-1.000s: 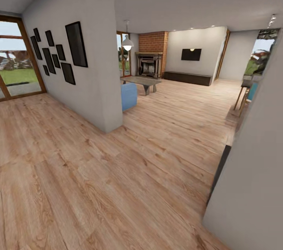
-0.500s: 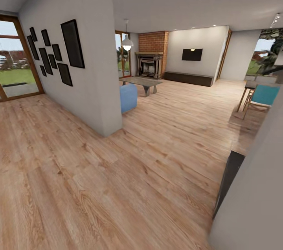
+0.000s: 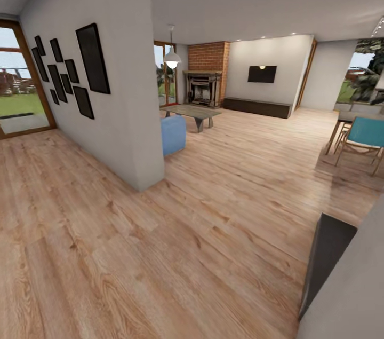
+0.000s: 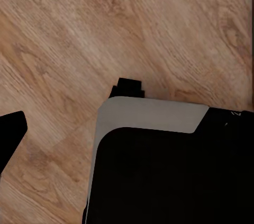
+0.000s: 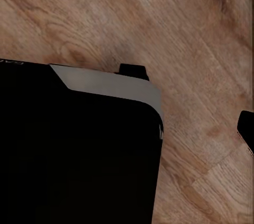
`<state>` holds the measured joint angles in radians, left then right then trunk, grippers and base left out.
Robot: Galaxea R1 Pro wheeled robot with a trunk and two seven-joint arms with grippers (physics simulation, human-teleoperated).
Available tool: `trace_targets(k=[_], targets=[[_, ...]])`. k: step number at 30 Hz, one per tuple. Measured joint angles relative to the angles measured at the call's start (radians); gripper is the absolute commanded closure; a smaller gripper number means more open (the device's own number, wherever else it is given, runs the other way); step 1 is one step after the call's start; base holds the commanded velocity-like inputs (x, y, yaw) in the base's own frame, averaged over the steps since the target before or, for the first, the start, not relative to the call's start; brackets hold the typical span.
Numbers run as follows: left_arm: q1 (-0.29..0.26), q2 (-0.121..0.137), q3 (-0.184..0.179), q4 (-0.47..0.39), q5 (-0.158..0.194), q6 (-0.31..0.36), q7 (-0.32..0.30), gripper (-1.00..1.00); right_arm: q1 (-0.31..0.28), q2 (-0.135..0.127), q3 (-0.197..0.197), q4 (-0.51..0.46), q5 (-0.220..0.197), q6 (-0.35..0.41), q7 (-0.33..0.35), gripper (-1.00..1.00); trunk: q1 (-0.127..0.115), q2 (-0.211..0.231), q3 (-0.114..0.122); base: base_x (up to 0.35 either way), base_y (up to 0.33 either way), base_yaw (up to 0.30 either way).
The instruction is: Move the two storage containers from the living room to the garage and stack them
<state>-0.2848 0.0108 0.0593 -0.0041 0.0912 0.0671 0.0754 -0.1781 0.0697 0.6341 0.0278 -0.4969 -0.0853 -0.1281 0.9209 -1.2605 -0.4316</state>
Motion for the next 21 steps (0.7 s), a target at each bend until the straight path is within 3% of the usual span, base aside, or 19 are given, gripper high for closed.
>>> trace_targets(k=[21], targets=[[0.0,0.0,0.0,0.0,0.0,0.0,0.0,-1.0,0.0,0.0,0.0,0.0,0.0,0.0,0.0,-1.0,0.0,0.0,0.0,0.323,0.0,0.0]])
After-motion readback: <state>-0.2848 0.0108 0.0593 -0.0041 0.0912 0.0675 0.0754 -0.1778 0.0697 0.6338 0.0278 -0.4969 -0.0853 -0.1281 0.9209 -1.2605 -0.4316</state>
